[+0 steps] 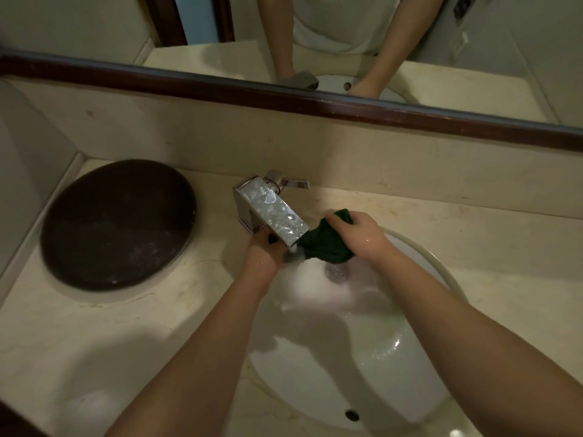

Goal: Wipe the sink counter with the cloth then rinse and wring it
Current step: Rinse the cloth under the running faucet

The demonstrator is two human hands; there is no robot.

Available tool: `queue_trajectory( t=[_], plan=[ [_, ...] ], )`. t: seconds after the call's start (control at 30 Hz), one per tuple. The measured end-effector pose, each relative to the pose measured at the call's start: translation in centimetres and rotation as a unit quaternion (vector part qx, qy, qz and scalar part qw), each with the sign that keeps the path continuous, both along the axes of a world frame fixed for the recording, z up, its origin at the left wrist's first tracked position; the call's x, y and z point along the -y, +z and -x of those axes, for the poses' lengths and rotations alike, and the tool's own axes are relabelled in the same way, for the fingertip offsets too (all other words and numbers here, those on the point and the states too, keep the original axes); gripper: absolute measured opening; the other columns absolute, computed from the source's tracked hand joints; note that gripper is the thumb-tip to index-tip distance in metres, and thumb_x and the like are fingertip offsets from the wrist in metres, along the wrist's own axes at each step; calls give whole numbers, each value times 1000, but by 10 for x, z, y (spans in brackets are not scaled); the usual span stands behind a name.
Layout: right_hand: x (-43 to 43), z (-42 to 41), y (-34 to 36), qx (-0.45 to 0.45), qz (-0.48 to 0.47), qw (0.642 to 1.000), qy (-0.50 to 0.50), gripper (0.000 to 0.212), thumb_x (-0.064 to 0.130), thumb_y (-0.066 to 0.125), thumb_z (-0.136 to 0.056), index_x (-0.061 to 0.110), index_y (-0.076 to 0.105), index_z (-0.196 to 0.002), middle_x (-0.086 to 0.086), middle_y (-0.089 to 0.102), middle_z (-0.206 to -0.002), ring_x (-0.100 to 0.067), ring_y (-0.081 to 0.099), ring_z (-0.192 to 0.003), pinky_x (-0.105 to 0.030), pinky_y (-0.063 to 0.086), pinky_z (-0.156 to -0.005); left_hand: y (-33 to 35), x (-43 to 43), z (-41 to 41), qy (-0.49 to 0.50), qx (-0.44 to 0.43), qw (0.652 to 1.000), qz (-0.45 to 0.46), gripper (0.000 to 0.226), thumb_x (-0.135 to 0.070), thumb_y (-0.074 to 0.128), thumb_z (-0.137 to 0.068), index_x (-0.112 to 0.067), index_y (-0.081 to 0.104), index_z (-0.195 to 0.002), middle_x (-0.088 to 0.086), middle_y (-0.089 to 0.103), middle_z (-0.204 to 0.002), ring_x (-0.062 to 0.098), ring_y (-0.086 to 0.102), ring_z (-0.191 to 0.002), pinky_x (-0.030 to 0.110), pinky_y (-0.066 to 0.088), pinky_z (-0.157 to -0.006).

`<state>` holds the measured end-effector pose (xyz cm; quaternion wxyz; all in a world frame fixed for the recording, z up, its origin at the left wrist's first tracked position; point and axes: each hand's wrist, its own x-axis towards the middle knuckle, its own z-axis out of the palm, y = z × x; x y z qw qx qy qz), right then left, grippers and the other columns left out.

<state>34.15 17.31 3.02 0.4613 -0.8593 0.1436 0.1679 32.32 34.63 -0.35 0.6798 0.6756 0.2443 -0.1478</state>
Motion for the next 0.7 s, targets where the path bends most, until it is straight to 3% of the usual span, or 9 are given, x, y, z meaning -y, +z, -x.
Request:
queue_trajectory(
  t=[0.1, 0.17, 0.27, 0.37, 0.43, 0.47, 0.53, 0.6, 0.7],
  plan=[
    [-6, 2, -7, 2, -42, 994, -101, 37, 43, 57, -92, 8, 65, -82, -8, 67, -75, -22, 64, -69, -28, 50, -59, -1, -1, 2, 71, 45, 996, -1, 33, -8, 50, -92, 5, 54, -122, 24, 62, -114, 32, 60, -102, 31, 53, -82],
    [-7, 7, -15, -41, -118, 983, -135, 23, 36, 59, -92, 15, 65, -86, -9, 71, -83, -22, 67, -74, -24, 53, -57, -2, -7, 1, 151, 15, 987, 46, 30, -21, 52, -97, -6, 59, -122, 15, 66, -112, 26, 63, -95, 29, 53, -70],
    [-6, 16, -32, -66, -126, 978, -151, 21, 36, 61, -90, 15, 67, -91, -13, 73, -96, -27, 70, -84, -40, 59, -77, -7, -22, -3, 234, -37, 954, 182, 35, -34, 56, -95, -13, 60, -122, 11, 68, -118, 28, 66, -105, 39, 54, -78],
    [-14, 22, -34, -47, -122, 972, -193, 26, 41, 61, -90, 15, 65, -85, -10, 71, -87, -27, 68, -78, -33, 55, -67, 0, -23, 0, 222, -34, 941, 252, 40, -30, 62, -91, -8, 59, -124, 13, 69, -116, 28, 67, -105, 42, 56, -85],
    [-25, 24, -32, -97, -260, 932, -235, 32, 40, 63, -89, 10, 65, -99, -12, 71, -91, -26, 68, -80, -32, 56, -66, 2, -16, 5, 208, -33, 933, 292, 41, -23, 64, -89, -6, 59, -126, 14, 68, -118, 27, 67, -104, 39, 56, -81],
    [-32, 25, -30, -126, -348, 895, -250, 39, 39, 63, -90, 6, 63, -111, -17, 72, -101, -28, 70, -89, -36, 58, -76, 2, -10, 6, 194, -35, 935, 296, 40, -18, 64, -89, -6, 59, -126, 15, 68, -119, 27, 67, -104, 37, 55, -79],
    [-47, 28, -28, -145, -473, 826, -271, 48, 36, 59, -92, 2, 56, -126, -21, 69, -116, -31, 67, -105, -43, 53, -94, -1, 0, 7, 142, -41, 967, 209, 36, -14, 61, -90, -11, 59, -125, 14, 67, -122, 29, 66, -105, 35, 54, -78],
    [-58, 29, -27, -144, -528, 782, -298, 43, 37, 57, -93, 6, 58, -122, -18, 69, -116, -30, 67, -107, -43, 51, -96, 1, 5, 9, 59, -81, 990, 96, 31, -23, 57, -93, -21, 58, -124, 9, 64, -125, 27, 63, -105, 38, 53, -83],
    [-60, 33, -22, -141, -569, 741, -327, 34, 42, 57, -93, 12, 71, -87, -15, 72, -101, -29, 67, -99, -41, 50, -96, 9, 6, 12, -47, -191, 971, 138, 39, -42, 61, -85, -24, 60, -120, 8, 66, -118, 30, 63, -105, 52, 55, -86]
  ],
)
